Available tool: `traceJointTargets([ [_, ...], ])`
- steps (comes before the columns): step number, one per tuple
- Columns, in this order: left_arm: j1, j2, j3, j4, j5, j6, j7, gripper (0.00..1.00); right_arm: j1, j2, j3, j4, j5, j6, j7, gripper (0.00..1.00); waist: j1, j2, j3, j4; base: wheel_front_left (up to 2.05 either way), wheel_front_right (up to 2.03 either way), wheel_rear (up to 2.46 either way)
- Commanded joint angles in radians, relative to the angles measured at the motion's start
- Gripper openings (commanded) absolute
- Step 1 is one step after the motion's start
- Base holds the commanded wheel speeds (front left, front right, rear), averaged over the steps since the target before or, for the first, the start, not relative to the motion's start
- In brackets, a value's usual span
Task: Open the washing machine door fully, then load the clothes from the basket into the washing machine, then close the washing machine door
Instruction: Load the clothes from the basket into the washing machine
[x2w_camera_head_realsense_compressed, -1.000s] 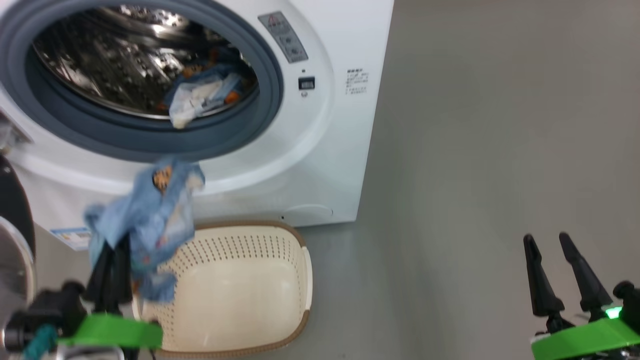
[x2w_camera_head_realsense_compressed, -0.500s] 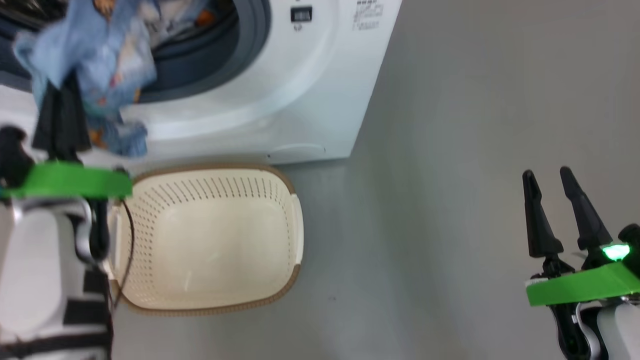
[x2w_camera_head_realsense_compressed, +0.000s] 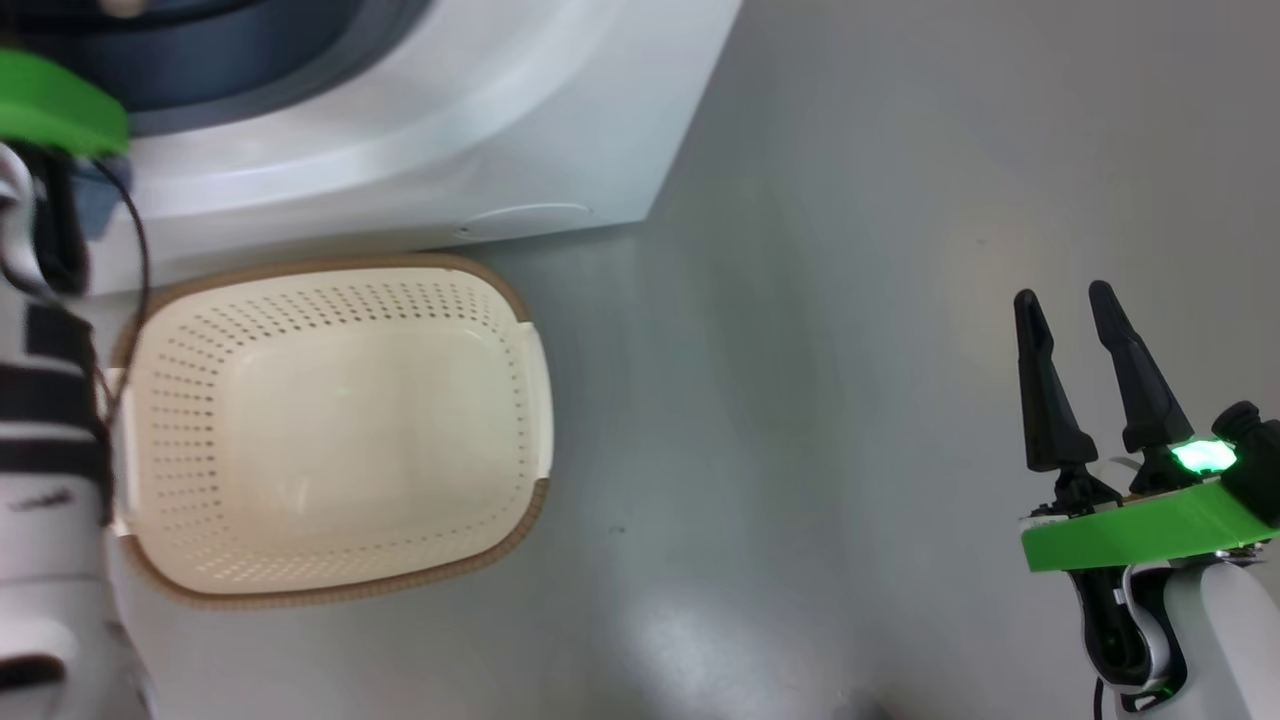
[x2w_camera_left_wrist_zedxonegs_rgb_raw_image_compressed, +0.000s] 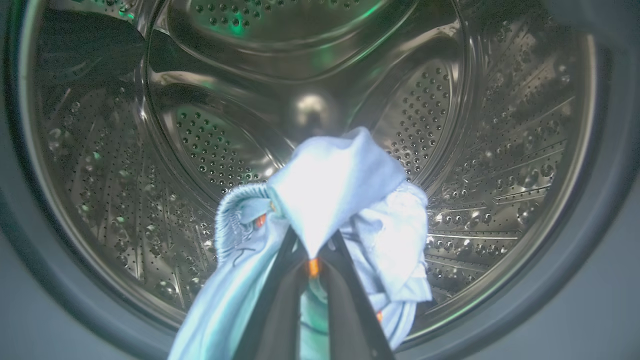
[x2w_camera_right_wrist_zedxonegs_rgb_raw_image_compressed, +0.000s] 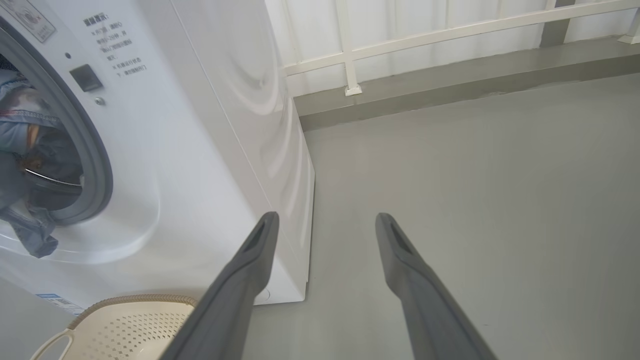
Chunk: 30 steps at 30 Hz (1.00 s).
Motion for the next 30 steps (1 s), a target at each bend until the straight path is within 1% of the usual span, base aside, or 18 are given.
traceJointTargets([
  [1, -0.050, 0.058, 0.016, 0.014, 0.019, -0.003, -0.006, 0.00, -0.010, -0.006, 0.022, -0.020, 0.002, 0.005, -0.008, 1.00, -0.0001, 0.0000, 0.041, -0.042, 0.00, 0.00, 0.00],
  [5, -0.131, 0.078, 0.013, 0.081, 0.024, -0.010, -0.006, 0.00, -0.020, -0.001, 0.028, -0.020, 0.005, 0.005, -0.008, 1.00, -0.0001, 0.0000, 0.062, -0.065, 0.00, 0.00, 0.00],
  [9, -0.174, 0.091, 0.011, 0.085, 0.033, -0.016, -0.006, 0.00, -0.026, 0.002, 0.033, -0.022, 0.008, 0.005, -0.008, 1.00, -0.0001, 0.0000, 0.076, -0.078, 0.00, 0.00, 0.00],
  [12, -0.197, 0.096, 0.014, 0.048, 0.039, -0.021, -0.006, 0.00, -0.031, 0.005, 0.037, -0.024, 0.008, 0.005, -0.008, 1.00, -0.0001, 0.0000, 0.085, -0.088, 0.00, 0.00, 0.00],
  [15, -0.209, 0.103, 0.011, -0.018, 0.061, -0.021, -0.006, 0.00, -0.038, 0.009, 0.039, -0.027, 0.009, 0.005, -0.008, 1.00, -0.0001, 0.0000, 0.097, -0.095, 0.00, 0.00, 0.00],
  [19, -0.195, 0.102, 0.015, -0.095, 0.083, -0.018, -0.006, 0.00, -0.044, 0.017, 0.041, -0.031, 0.007, 0.005, -0.008, 1.00, -0.0001, 0.0000, 0.108, -0.101, 0.00, 0.00, 0.00],
  [20, -0.185, 0.100, 0.019, -0.083, 0.083, -0.016, -0.006, 0.44, -0.045, 0.019, 0.041, -0.031, 0.007, 0.005, -0.008, 1.00, -0.0001, 0.0000, 0.108, -0.101, 0.00, 0.00, 0.00],
  [21, -0.179, 0.100, 0.021, -0.069, 0.085, -0.013, -0.006, 1.00, -0.045, 0.021, 0.042, -0.030, 0.007, 0.005, -0.008, 1.00, -0.0001, 0.0000, 0.108, -0.101, 0.00, 0.00, 0.00],
  [25, -0.168, 0.102, 0.035, -0.023, 0.084, -0.008, -0.006, 1.00, -0.044, 0.023, 0.043, -0.028, 0.009, 0.005, -0.008, 1.00, -0.0001, 0.0000, 0.106, -0.100, 0.00, 0.00, 0.00],
  [30, -0.159, 0.099, 0.045, 0.009, 0.081, -0.012, -0.006, 1.00, -0.048, 0.022, 0.043, -0.027, 0.012, 0.005, -0.008, 1.00, -0.0001, 0.0000, 0.104, -0.094, 0.00, 0.00, 0.00],
])
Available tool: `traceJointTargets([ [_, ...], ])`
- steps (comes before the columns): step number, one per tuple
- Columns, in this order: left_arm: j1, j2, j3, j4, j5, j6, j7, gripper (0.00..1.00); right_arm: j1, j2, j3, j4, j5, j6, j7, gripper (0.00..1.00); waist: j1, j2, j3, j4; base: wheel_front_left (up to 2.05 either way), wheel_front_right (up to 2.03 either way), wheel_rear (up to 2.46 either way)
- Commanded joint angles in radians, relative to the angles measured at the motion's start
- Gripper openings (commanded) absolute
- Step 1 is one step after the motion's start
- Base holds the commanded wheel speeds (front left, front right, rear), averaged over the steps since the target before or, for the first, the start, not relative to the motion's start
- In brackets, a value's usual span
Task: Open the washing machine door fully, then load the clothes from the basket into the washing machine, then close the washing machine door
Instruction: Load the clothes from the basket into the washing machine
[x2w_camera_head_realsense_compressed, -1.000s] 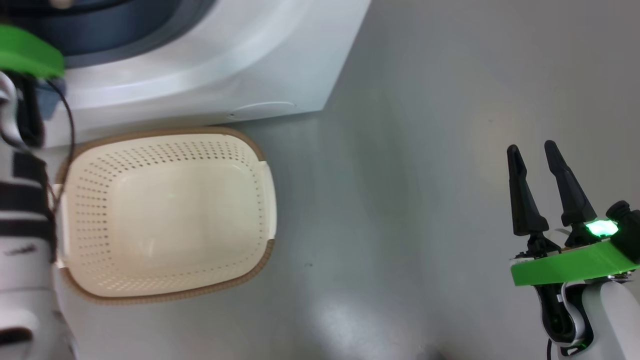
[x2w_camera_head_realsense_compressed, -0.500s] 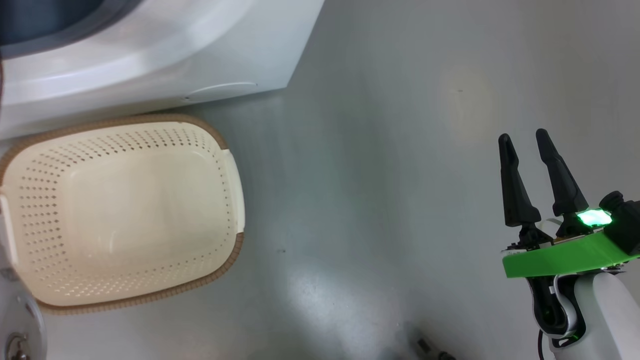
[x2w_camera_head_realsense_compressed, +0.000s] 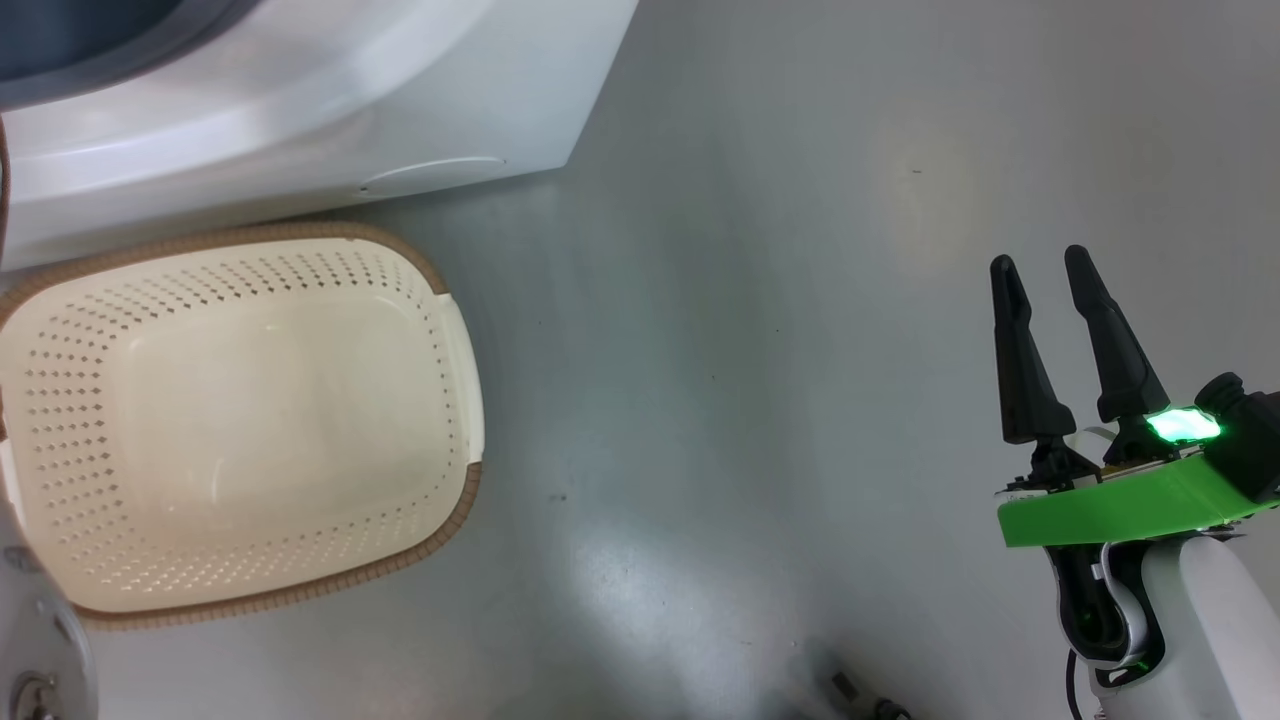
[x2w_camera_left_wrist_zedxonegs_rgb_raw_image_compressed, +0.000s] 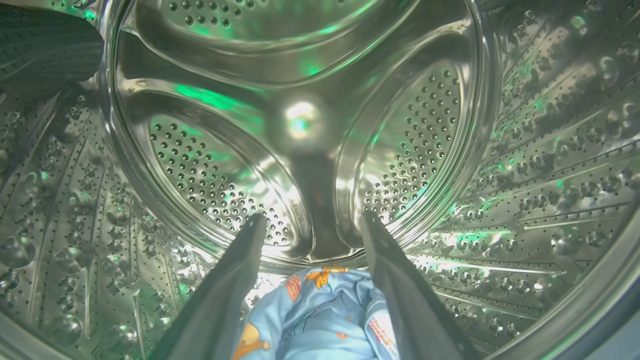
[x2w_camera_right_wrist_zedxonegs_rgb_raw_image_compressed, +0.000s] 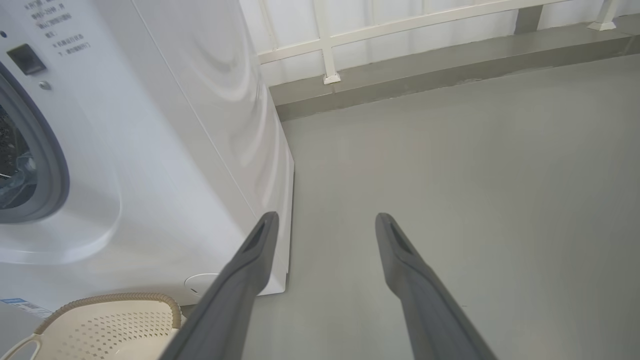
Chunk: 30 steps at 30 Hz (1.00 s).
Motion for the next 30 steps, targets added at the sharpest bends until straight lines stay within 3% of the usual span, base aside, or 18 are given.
traceJointTargets([
  [1, 0.022, 0.042, 0.012, -0.018, 0.009, 0.000, -0.005, 1.00, 0.005, -0.010, 0.021, -0.021, 0.004, 0.005, -0.008, 1.00, 0.0000, -0.0001, -0.001, 0.002, 0.00, 0.00, 0.00],
  [15, 0.155, -0.009, 0.026, -0.028, 0.006, -0.020, -0.005, 1.00, 0.007, -0.020, 0.011, -0.023, 0.000, 0.005, -0.008, 1.00, 0.0000, -0.0001, -0.024, 0.033, 0.00, 0.00, 0.00],
  [30, 0.447, -0.099, 0.062, -0.204, 0.018, -0.031, -0.005, 1.00, 0.030, -0.045, 0.002, -0.013, -0.011, 0.005, -0.008, 1.00, 0.0000, -0.0001, -0.121, 0.086, 0.00, 0.00, 0.00],
])
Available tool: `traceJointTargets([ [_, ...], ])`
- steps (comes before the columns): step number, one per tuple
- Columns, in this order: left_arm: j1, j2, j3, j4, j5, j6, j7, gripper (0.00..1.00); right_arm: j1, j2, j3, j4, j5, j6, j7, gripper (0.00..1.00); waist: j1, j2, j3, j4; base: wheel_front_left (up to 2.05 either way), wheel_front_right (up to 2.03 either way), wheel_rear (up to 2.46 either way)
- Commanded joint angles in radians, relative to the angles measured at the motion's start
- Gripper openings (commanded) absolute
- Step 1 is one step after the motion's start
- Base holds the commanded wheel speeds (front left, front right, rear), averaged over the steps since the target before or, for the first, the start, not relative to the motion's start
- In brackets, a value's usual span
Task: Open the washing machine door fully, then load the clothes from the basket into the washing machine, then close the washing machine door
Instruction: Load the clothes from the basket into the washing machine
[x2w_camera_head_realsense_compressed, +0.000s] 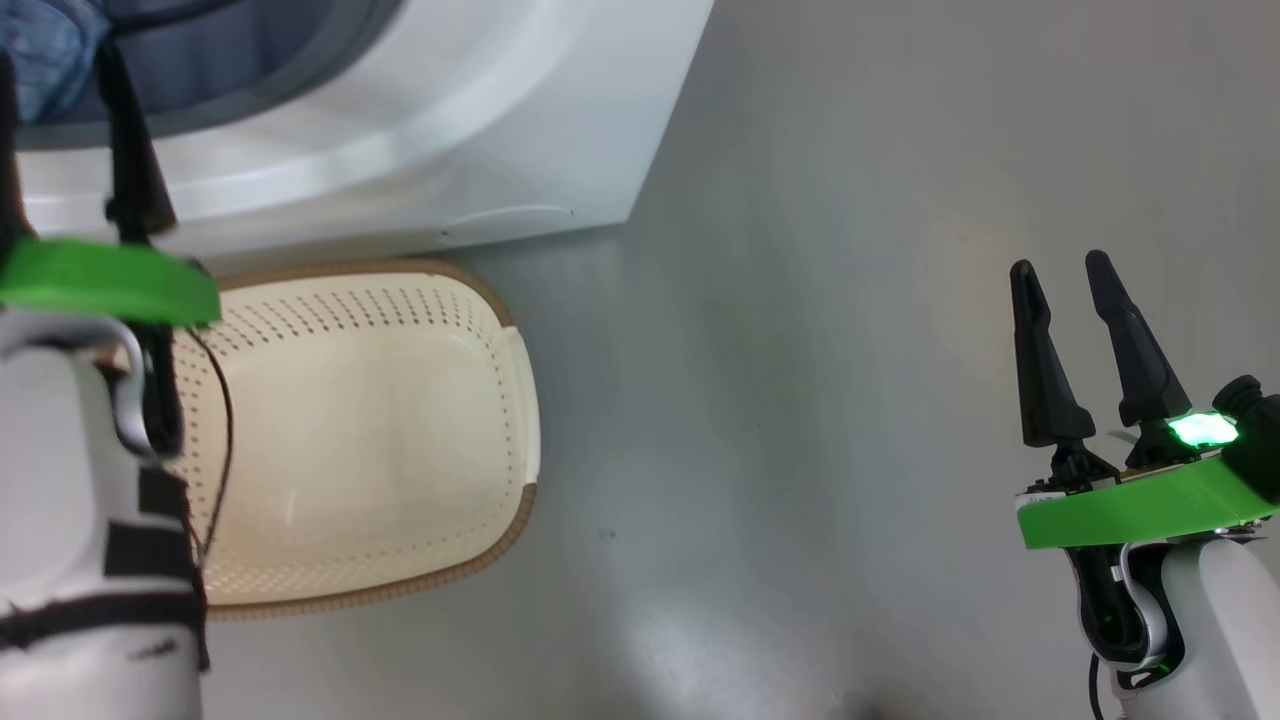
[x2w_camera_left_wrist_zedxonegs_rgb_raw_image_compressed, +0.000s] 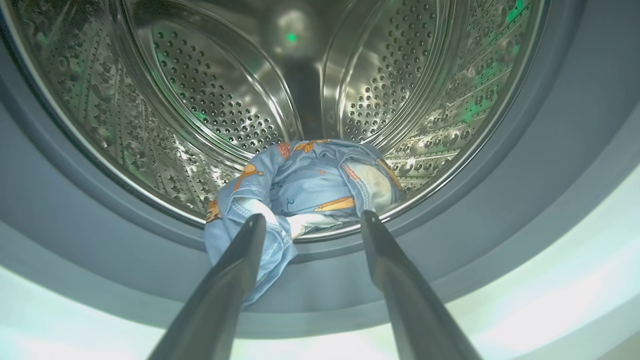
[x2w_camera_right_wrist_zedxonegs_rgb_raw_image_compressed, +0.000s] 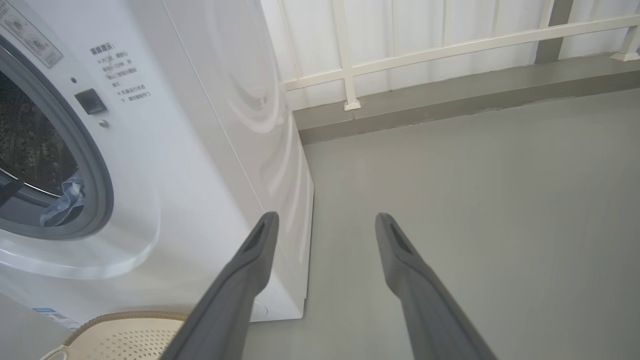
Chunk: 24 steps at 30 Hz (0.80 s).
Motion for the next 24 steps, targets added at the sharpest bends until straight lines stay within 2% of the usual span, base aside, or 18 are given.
traceJointTargets([
  [1, 0.050, 0.027, 0.023, -0.043, 0.018, -0.004, -0.005, 1.00, 0.027, -0.020, 0.013, -0.017, -0.011, 0.005, -0.008, 1.00, 0.0001, 0.0000, -0.041, 0.020, 0.00, 0.00, 0.00],
  [10, 0.272, -0.021, 0.072, -0.164, 0.019, -0.014, -0.005, 1.00, 0.074, -0.048, 0.029, 0.013, -0.023, 0.005, -0.008, 1.00, 0.0001, 0.0000, -0.175, 0.051, 0.00, 0.00, 0.00],
  [24, 0.529, -0.062, 0.070, -0.255, 0.031, -0.032, -0.005, 1.00, 0.154, -0.085, 0.029, 0.039, -0.026, 0.005, -0.008, 1.00, 0.0001, 0.0000, -0.326, 0.079, 0.00, 0.00, 0.00],
])
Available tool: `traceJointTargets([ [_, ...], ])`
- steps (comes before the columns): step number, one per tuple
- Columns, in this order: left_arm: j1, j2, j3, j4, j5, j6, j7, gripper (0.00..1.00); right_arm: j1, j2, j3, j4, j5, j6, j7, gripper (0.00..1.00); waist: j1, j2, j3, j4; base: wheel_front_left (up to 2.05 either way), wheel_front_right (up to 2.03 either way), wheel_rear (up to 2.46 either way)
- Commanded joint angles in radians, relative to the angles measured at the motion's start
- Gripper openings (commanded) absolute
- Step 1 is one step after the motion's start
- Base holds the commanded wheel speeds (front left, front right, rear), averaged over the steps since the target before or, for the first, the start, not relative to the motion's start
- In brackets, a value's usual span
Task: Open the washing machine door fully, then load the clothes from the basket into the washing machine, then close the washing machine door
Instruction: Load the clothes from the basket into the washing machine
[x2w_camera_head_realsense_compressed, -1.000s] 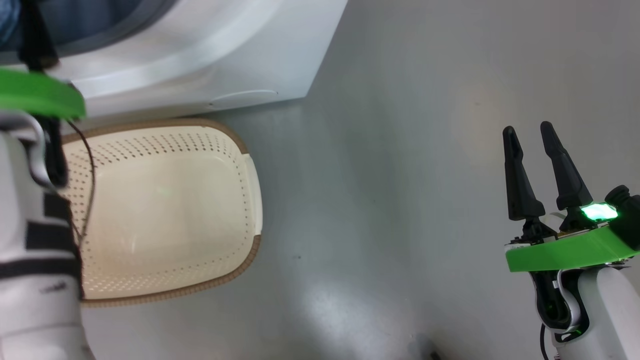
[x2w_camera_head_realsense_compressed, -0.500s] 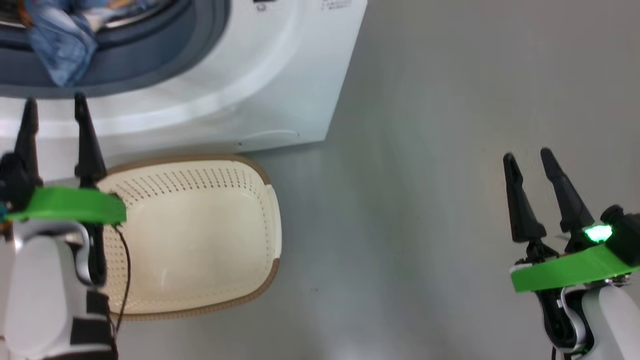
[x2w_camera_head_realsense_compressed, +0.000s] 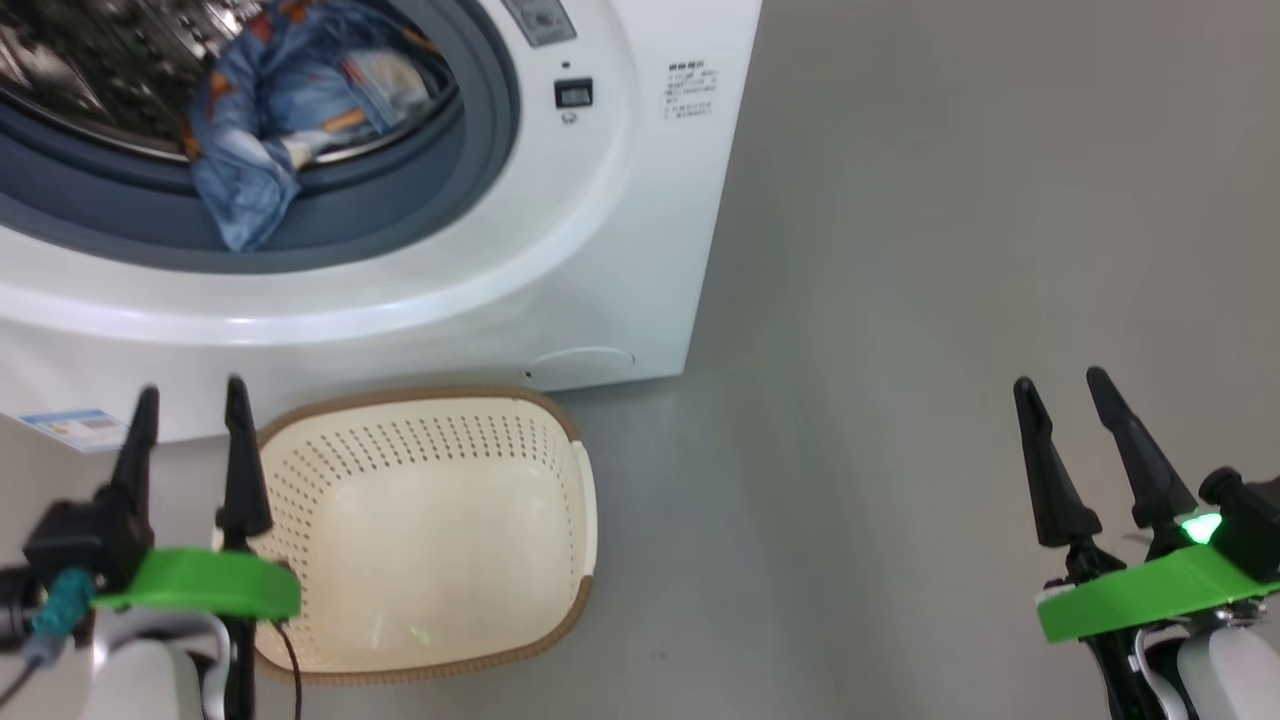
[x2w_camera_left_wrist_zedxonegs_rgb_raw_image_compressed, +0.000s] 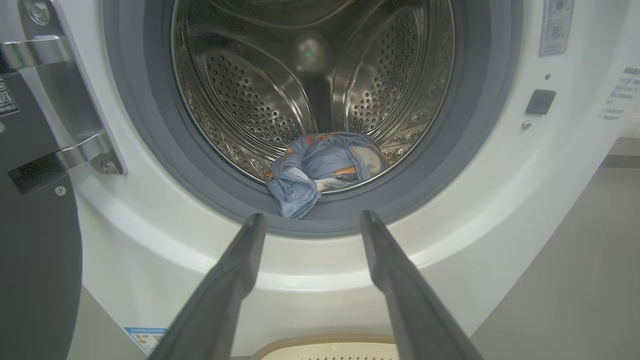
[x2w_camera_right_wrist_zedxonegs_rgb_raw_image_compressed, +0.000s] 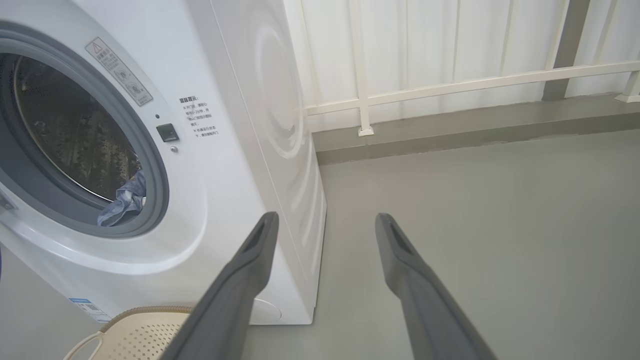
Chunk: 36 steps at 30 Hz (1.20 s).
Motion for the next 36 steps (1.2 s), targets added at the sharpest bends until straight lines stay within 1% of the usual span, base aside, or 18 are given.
traceJointTargets([
  [1, 0.033, 0.019, 0.025, -0.035, 0.005, -0.003, -0.005, 1.00, 0.023, -0.022, 0.019, -0.017, -0.016, 0.005, -0.008, 1.00, 0.0001, 0.0000, -0.051, 0.016, 0.00, 0.00, 0.00],
  [16, 0.236, 0.005, 0.027, -0.093, -0.012, -0.010, -0.005, 1.00, 0.126, -0.029, 0.020, -0.006, -0.021, 0.005, -0.008, 1.00, 0.0001, 0.0000, -0.196, 0.028, 0.00, 0.00, 0.00],
  [26, 0.325, 0.002, 0.030, -0.143, -0.028, -0.013, -0.005, 1.00, 0.159, -0.029, 0.016, -0.005, -0.023, 0.005, -0.008, 1.00, 0.0001, 0.0000, -0.234, 0.025, 0.00, 0.00, 0.00],
  [36, 0.343, 0.000, 0.031, -0.150, -0.043, -0.013, -0.005, 1.00, 0.172, -0.025, 0.012, -0.013, -0.026, 0.005, -0.008, 1.00, 0.0001, 0.0000, -0.242, 0.030, 0.00, 0.00, 0.00],
])
